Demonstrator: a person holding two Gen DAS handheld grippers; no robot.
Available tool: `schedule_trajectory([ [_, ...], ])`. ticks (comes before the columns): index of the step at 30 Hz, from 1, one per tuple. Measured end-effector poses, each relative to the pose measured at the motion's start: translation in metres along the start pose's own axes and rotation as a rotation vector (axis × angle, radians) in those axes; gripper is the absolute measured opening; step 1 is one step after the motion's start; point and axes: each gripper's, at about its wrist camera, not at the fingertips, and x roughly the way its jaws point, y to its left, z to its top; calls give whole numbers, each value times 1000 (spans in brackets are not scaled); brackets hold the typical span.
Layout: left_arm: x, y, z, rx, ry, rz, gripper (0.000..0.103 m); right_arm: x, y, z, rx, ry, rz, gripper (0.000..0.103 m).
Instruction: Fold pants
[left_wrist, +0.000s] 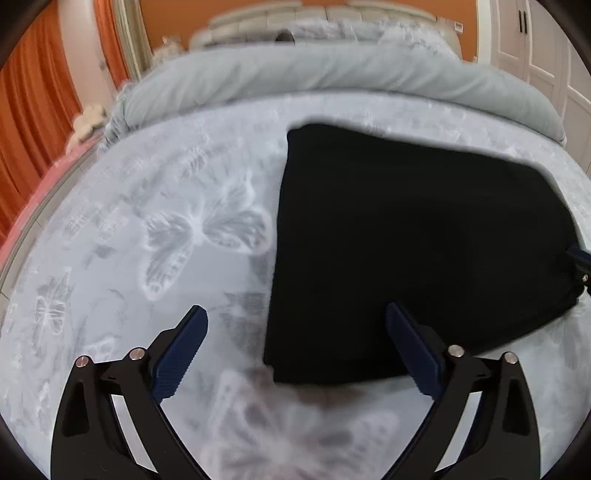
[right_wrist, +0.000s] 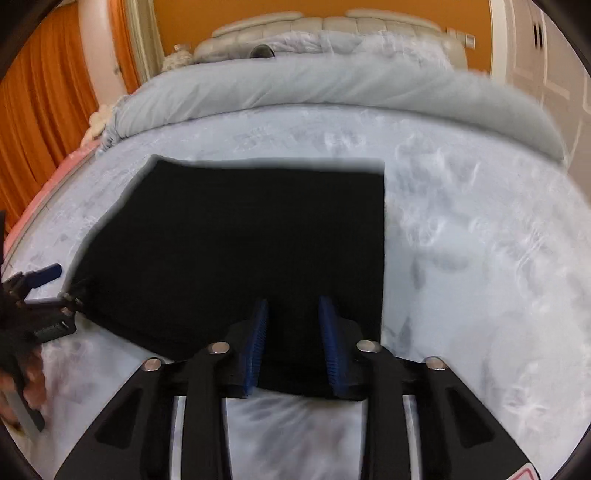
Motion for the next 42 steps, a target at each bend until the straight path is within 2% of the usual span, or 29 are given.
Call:
schedule_trajectory([
  [2, 0, 17, 1, -101, 18, -93, 97, -14, -10, 4, 70, 21, 58, 19],
  [3, -7, 27, 0, -153, 21, -153, 96, -22, -15, 5, 102, 24, 79, 22],
  [5, -23, 43, -2, -212, 7, -250, 96, -37, -28, 2, 162, 22, 87, 38],
  [6, -27, 52, -4, -238, 11, -296, 97, -40, -34, -1, 191, 26, 74, 62],
  [7, -26, 57, -5, -258, 28, -315, 98, -38, -41, -3, 227, 38, 56, 74],
  [8, -16, 64, -7, -301, 77, -350, 98, -32, -47, -6, 252, 63, 53, 75],
  [10, 13, 71, -9, -385, 185, -399, 98, -4, -54, -15, 314, 162, 120, 75],
  [12, 17, 68, -4, -404, 149, -386, 98, 11, -51, -18, 337, 159, 171, 71],
  [13, 18, 60, 2, -383, 144, -413, 79, 13, -46, -15, 327, 159, 212, 40],
  [14, 19, 53, 6, -377, 162, -453, 39, 6, -44, -10, 339, 145, 212, 36],
  [15, 18, 49, 10, -392, 190, -473, 38, -3, -41, -4, 330, 134, 214, 28],
  [17, 0, 44, 17, -373, 169, -449, 31, -21, -40, 3, 314, 108, 237, 24],
  [19, -14, 43, 17, -329, 160, -455, 31, -23, -52, -4, 327, 123, 251, 24],
  [20, -9, 43, 11, -328, 192, -469, 32, -5, -60, -15, 328, 167, 226, 25],
  [21, 2, 41, 7, -320, 219, -459, 34, 10, -65, -24, 339, 210, 220, 33],
  [22, 12, 38, 3, -311, 231, -438, 48, 12, -69, -32, 372, 183, 261, 36],
  [23, 14, 37, -2, -319, 197, -430, 50, 6, -73, -34, 394, 154, 287, 37],
  [24, 7, 36, -2, -317, 169, -420, 50, -4, -71, -30, 387, 151, 253, 40],
  [25, -2, 35, 0, -309, 150, -406, 50, -20, -64, -23, 344, 116, 181, 42],
  [27, -36, 30, 7, -252, 51, -355, 51, -55, -39, -4, 204, -17, 82, 44],
  [29, -65, 17, 24, -183, -65, -284, 71, -72, -12, 19, 99, -118, 32, 44],
  [31, -74, 1, 47, -134, -128, -232, 74, -61, 8, 44, 43, -120, 41, 43],
  [33, -59, -24, 79, -71, -132, -188, 74, -35, 18, 69, 22, -115, 22, 36],
  [36, -15, -41, 108, -70, -92, -101, 73, 22, 7, 92, 47, -59, -49, 29],
  [38, 31, -33, 117, -114, -34, -49, 74, 75, -24, 85, 88, 53, -134, 25],
  [39, 53, -23, 115, -125, 8, -4, 74, 80, -36, 74, 124, 25, -75, 23],
  [40, 72, -13, 108, -133, 52, 9, 82, 77, -46, 69, 161, -18, -18, 22],
  [41, 92, 3, 100, -186, 91, -69, 84, 75, -47, 69, 165, -27, -6, 22],
  [42, 93, 21, 96, -291, 77, -151, 85, 76, -46, 69, 145, -28, -13, 22],
])
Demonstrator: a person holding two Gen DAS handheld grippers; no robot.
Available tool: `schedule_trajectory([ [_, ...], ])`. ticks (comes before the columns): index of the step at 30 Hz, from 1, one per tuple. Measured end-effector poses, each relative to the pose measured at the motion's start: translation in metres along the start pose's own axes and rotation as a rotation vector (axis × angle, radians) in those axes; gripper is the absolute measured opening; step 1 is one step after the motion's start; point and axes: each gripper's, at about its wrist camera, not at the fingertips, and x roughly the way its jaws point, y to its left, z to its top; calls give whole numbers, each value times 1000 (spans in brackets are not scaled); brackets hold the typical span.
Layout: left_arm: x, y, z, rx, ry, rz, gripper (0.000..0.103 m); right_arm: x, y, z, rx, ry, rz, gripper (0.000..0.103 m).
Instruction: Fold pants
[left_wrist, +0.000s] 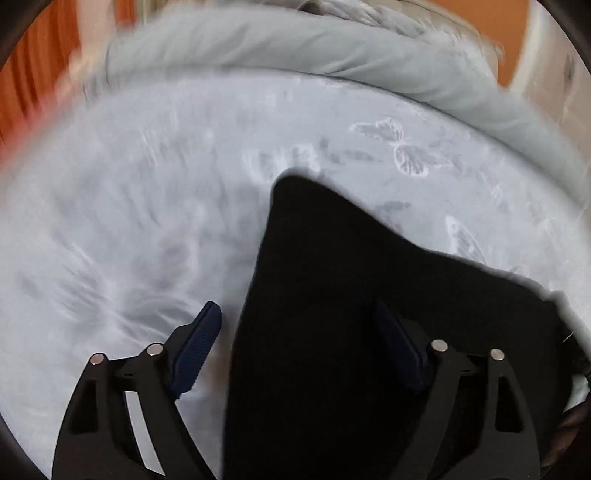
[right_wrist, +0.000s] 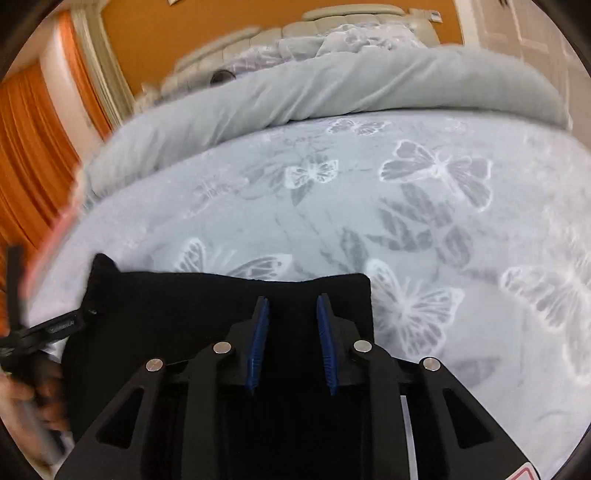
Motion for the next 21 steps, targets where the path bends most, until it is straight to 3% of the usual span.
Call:
schedule_trajectory([
  [1, -2, 6, 1, -27, -2, -24, 85, -2, 3, 1, -13, -1, -8, 22],
  [3, -11, 2, 0, 39, -14, 16, 84, -16, 10, 4, 2, -13, -36, 21],
  [5, -46, -3, -11, 81, -99, 65, 81, -54, 14, -1, 46, -29, -10, 23],
  [7, -77, -6, -23, 116, -116, 43, 82, -93, 27, -15, 14, -37, -24, 23],
  [10, -126, -14, -59, 207, -147, 61, 84, -143, 46, -41, -77, -31, -98, 24],
  [13, -172, -20, -105, 286, -155, 71, 84, -183, 54, -73, -84, -25, -121, 24],
  [21, -247, -23, -183, 326, -153, 63, 85, -250, 69, -137, -51, -38, -127, 25],
])
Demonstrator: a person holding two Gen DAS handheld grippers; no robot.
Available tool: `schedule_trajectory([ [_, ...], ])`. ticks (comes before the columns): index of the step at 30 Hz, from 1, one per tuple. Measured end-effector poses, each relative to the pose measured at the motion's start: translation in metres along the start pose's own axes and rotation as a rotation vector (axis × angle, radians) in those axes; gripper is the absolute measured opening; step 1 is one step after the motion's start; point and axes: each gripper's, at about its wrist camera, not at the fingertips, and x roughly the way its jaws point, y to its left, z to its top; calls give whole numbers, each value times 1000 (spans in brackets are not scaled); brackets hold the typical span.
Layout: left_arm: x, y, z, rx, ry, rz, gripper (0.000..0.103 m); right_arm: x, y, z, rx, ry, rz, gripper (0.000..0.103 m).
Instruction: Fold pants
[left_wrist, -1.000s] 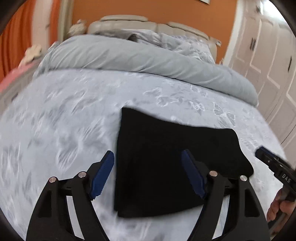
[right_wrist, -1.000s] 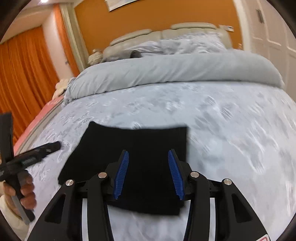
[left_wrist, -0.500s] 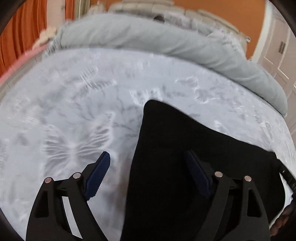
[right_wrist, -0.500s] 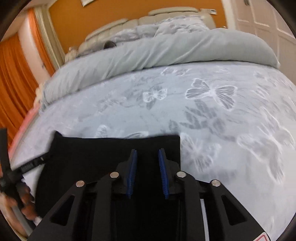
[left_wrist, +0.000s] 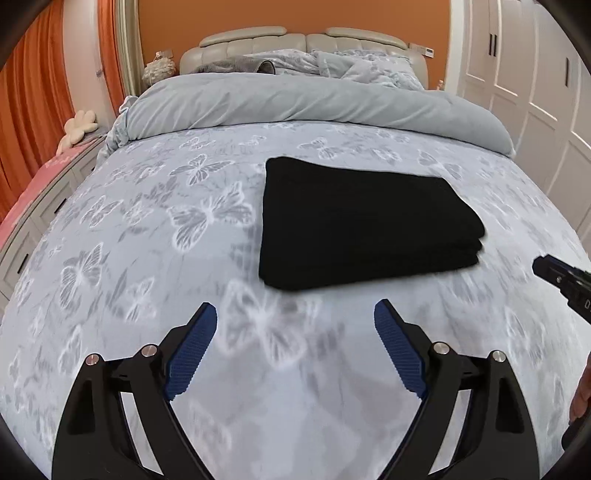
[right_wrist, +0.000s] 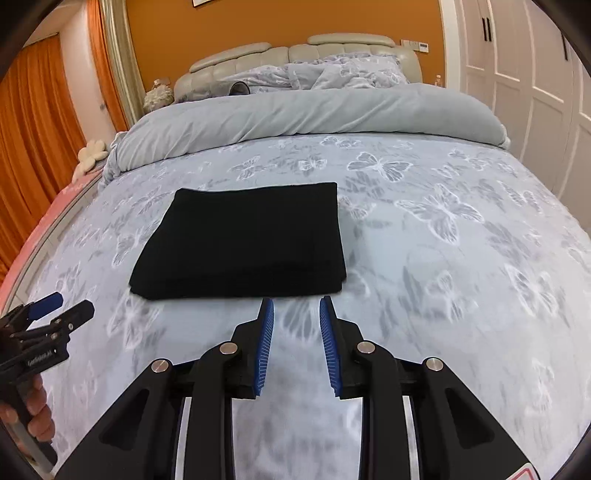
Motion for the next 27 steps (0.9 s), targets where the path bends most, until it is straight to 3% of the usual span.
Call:
schedule_trajectory([
  [9, -46, -12, -52, 0, 6, -16, 85, -34, 1, -62, 35, 27, 7, 26],
  [17, -48, -9, -95, -37, 50, -18, 85, -46, 10, -89, -40, 31, -24, 30],
  [23, -54, -14, -104, 8, 15, -1, 85, -43, 12, -97, -64, 30, -43, 30],
  [27, -51, -11, -103, -20, 23, -12, 85, -46, 14, -100, -72, 19, -50, 30],
])
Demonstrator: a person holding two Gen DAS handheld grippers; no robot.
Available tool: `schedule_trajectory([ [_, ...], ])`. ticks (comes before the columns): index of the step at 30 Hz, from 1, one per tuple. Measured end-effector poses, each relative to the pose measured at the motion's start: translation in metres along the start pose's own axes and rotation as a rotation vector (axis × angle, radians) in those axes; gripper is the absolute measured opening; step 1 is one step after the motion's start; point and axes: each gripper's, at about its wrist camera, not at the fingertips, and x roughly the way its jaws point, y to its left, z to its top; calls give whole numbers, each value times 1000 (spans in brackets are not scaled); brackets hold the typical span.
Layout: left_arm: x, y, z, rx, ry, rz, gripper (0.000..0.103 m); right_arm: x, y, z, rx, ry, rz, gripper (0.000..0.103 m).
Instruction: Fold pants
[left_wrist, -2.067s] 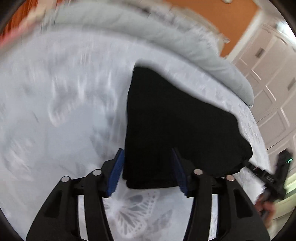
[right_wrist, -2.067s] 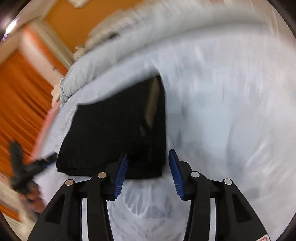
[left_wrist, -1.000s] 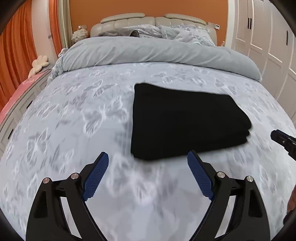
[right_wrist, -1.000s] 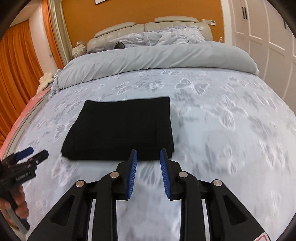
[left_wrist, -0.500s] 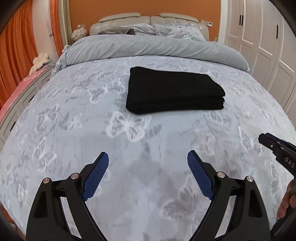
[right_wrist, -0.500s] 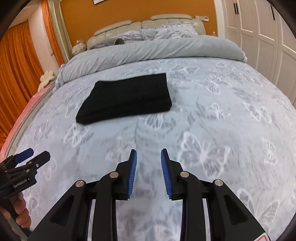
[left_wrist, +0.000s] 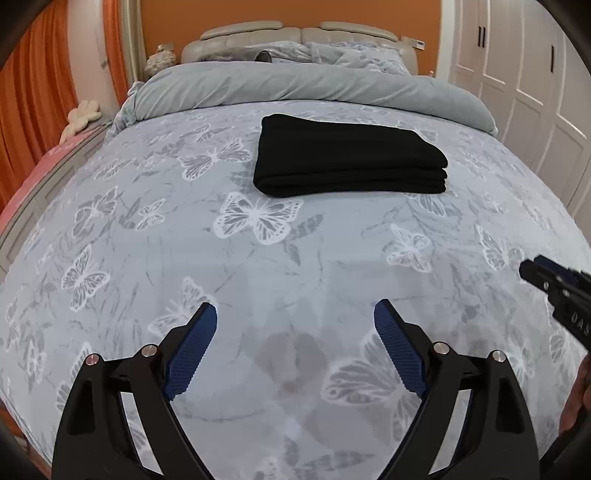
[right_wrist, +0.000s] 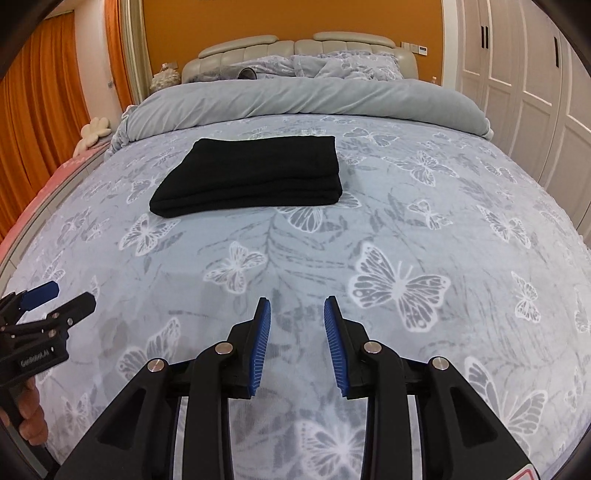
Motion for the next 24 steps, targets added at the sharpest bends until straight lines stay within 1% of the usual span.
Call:
schedule_trajectory([
  [5, -5, 0, 3, -23, -38, -1, 85, -7, -2, 1, 19, -32, -3, 32],
  [7, -9, 0, 4, -23, -60, 1, 85, -10, -4, 3, 32, -47, -7, 41],
  [12, -16, -2, 6, -17, -100, 11, 85, -14, -2, 4, 32, -63, 3, 42],
  [24, -11, -2, 6, -17, -105, 34, 85, -13, 2, 4, 27, -62, 8, 42],
])
